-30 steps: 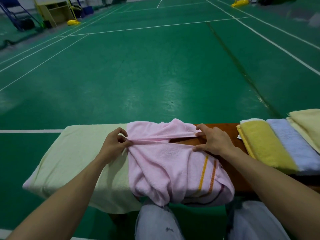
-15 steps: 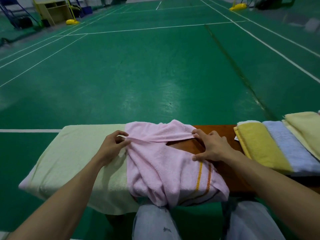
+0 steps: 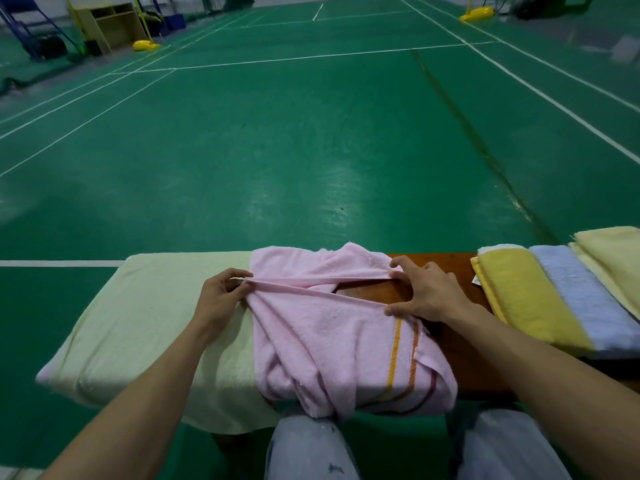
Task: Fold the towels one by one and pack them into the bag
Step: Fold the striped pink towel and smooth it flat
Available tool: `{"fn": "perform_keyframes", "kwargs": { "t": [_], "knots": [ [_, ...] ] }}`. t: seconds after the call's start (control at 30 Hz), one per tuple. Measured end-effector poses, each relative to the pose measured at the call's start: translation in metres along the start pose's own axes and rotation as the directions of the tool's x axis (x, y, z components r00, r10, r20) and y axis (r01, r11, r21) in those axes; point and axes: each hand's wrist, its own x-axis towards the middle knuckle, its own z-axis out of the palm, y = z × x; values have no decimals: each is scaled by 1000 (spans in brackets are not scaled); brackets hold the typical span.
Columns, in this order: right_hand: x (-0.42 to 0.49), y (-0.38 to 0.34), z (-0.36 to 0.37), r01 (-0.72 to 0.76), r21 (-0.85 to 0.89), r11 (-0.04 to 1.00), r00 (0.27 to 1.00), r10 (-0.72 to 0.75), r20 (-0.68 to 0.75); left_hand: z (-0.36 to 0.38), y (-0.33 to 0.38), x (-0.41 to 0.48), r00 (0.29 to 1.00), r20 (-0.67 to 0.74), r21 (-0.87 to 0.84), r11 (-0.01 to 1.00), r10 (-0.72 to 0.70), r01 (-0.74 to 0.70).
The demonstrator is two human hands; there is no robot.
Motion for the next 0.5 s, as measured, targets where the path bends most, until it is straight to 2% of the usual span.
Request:
{"fn": "perform_keyframes", "kwargs": {
  "t": [0.17, 0.27, 0.37, 0.5],
  "knots": [
    [-3, -2, 4, 52, -70, 996, 989, -61, -132, -1, -7, 4, 999, -44, -26, 1000, -12, 11],
    [-2, -3, 9, 90, -4, 996, 977, -89, -195, -1, -8, 4, 998, -61, -25, 1000, -10, 8],
    [4, 2, 4, 58, 132, 990, 994, -45, -98, -1, -8, 3, 997, -75, -12, 1000, -4, 3],
    [8, 12, -9, 109, 170, 980, 985, -129, 113, 0, -6, 1, 996, -92, -11, 1000, -3, 2]
  ]
}}
